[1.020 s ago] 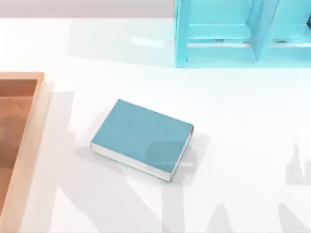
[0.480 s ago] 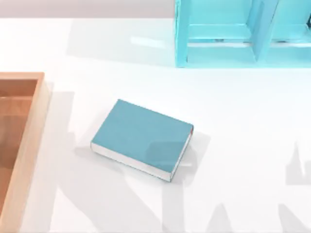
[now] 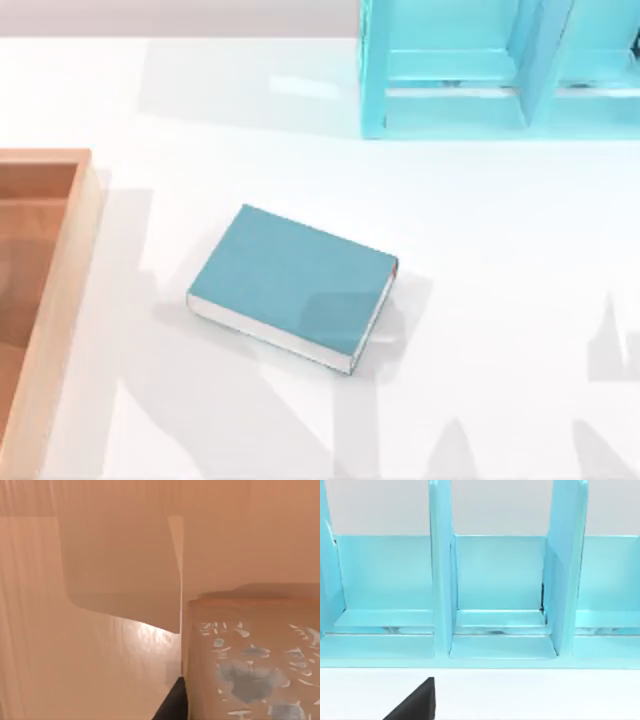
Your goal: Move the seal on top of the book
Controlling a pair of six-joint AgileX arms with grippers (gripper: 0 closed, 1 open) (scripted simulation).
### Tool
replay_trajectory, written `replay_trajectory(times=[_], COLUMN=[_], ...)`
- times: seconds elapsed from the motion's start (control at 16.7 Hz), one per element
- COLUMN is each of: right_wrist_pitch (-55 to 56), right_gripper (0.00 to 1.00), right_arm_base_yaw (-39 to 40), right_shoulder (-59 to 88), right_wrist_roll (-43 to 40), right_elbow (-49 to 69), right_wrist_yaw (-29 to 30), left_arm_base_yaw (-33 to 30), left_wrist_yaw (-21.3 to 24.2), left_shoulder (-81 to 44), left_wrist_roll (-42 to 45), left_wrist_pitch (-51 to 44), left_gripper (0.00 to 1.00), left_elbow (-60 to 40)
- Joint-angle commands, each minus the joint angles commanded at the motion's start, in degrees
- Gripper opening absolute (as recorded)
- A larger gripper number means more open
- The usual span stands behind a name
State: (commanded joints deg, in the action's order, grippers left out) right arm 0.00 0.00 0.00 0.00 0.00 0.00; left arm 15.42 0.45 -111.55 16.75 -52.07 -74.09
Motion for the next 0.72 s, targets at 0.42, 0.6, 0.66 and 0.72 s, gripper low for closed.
replay_trajectory(times=[0.42,0.6,0.66,0.72], right_wrist_pitch=[0.0,0.0,0.0,0.0], right_gripper=[1.00,1.00,1.00,1.00], right_arm_base_yaw=[0.0,0.0,0.0,0.0], right_shoulder=[0.0,0.0,0.0,0.0], right_wrist_roll=[0.0,0.0,0.0,0.0], right_elbow=[0.0,0.0,0.0,0.0], right_wrist_yaw=[0.0,0.0,0.0,0.0], left_arm_base_yaw=[-8.7,-15.7,-18.0,-20.1], left_wrist_yaw=[0.3,0.3,0.2,0.1], left_shoulder=[3.0,5.0,5.6,6.1], left_wrist_roll=[-8.2,-14.8,-17.0,-19.0], left_wrist_pitch=[-13.4,-20.6,-23.0,-25.3], left_gripper=[0.00,0.00,0.00,0.00], left_elbow=[-11.0,-16.4,-18.2,-19.8])
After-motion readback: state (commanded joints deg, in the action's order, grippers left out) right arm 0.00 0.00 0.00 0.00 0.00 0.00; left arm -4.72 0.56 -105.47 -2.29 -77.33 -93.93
